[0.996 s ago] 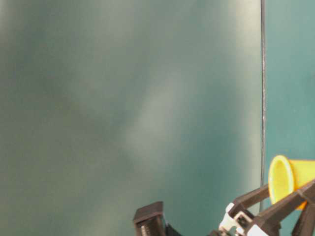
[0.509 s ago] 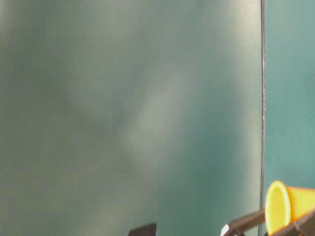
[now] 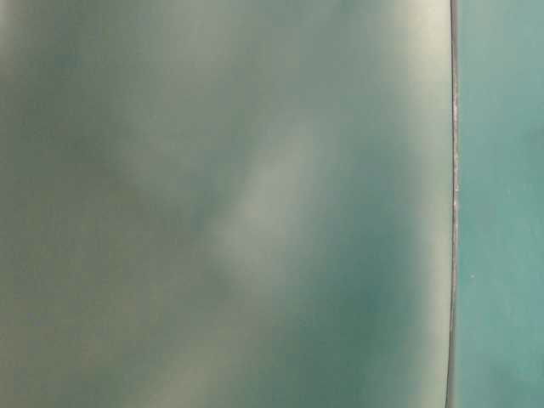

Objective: Move the cup to the left with left arm.
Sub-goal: 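Drag the gripped cup leftward toward the left table edge, then hold the cup still near the left edge with the left gripper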

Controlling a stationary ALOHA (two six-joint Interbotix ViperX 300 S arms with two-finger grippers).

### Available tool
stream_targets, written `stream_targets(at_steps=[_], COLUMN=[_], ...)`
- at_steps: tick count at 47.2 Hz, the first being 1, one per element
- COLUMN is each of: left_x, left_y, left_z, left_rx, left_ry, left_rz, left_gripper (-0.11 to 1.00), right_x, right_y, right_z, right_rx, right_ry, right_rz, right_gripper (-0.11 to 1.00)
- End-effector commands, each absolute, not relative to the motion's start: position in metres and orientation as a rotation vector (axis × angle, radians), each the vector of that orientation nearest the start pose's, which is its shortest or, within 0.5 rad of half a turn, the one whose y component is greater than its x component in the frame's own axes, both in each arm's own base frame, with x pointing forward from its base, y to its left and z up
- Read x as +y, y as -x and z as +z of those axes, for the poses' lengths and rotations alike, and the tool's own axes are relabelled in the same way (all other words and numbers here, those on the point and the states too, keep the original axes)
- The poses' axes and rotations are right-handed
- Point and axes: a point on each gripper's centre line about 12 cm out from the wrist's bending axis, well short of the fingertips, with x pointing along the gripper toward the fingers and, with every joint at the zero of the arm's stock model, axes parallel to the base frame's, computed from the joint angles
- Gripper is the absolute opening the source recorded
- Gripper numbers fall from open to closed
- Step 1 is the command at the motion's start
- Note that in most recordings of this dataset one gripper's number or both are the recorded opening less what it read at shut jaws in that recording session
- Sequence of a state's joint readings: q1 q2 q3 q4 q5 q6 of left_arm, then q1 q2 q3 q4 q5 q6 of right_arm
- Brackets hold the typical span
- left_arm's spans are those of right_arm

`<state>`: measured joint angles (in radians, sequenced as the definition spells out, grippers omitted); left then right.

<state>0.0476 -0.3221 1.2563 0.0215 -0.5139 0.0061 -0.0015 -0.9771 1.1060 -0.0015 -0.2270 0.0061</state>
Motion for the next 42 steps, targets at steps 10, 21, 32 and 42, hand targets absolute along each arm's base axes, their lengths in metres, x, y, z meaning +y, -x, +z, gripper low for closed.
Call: stream_targets(at_steps=[10,21,32,42], left_x=[0.009,0.008,0.008,0.007], left_y=[-0.214,-0.195,-0.174,-0.164], left_z=[0.151,0.16,0.173,0.176], left_rx=[0.37,0.382,0.395,0.349], left_ry=[-0.013,-0.016,-0.04,-0.057], left_rz=[0.032,0.034,0.033,0.032], left_gripper=[0.71,0.71,0.71,0.71], right_x=[0.0,0.0,0.0,0.0], right_y=[-0.202,-0.205,-0.207,-0.209], right_z=[0.331,0.327,0.326,0.325], right_rx=[-0.129,-0.114,-0.106,-0.1], right_ry=[-0.008,-0.011,-0.011,-0.011], right_rz=[-0.001,-0.001,-0.001,-0.001], right_gripper=[0.0,0.0,0.0,0.0])
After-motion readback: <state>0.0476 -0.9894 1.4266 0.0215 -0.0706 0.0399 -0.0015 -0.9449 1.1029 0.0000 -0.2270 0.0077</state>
